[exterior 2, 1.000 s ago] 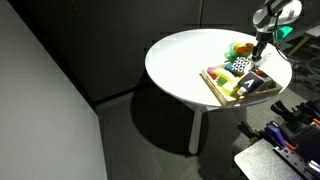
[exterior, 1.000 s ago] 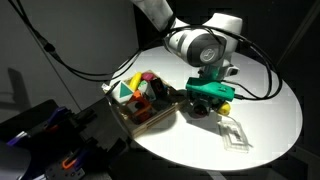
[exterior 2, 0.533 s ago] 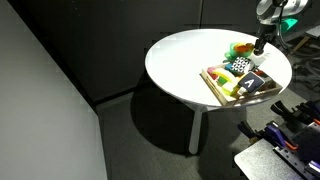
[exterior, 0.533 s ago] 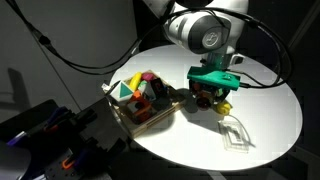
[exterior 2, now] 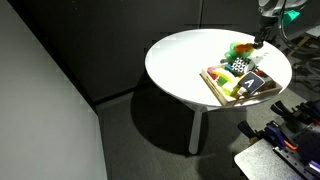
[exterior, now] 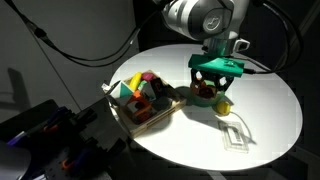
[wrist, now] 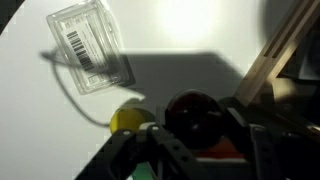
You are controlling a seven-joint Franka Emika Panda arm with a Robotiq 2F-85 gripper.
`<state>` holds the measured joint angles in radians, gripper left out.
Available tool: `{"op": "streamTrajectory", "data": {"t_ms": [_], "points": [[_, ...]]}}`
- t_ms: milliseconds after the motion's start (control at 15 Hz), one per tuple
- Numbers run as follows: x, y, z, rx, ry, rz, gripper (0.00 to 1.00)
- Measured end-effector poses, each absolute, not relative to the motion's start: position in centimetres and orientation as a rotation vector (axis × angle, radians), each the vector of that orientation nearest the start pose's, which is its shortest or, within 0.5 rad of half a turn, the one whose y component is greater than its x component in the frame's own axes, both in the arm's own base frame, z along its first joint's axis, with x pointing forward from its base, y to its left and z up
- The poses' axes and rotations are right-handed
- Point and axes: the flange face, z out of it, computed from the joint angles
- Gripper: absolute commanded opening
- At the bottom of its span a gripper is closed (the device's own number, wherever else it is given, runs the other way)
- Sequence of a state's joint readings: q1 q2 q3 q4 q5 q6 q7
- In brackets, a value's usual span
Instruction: Put the apple in the bowl
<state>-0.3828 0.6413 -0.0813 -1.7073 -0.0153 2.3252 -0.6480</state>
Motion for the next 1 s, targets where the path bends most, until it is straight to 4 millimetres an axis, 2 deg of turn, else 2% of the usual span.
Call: {"op": "streamTrajectory", "data": {"t_ms": [533, 1000], "points": [[61.9, -28.3, 24.9, -3.162, -0.347, -0.032, 0.36], [63.0, -28.1, 25.8, -3.183, -0.36, -0.119, 0.36]]}}
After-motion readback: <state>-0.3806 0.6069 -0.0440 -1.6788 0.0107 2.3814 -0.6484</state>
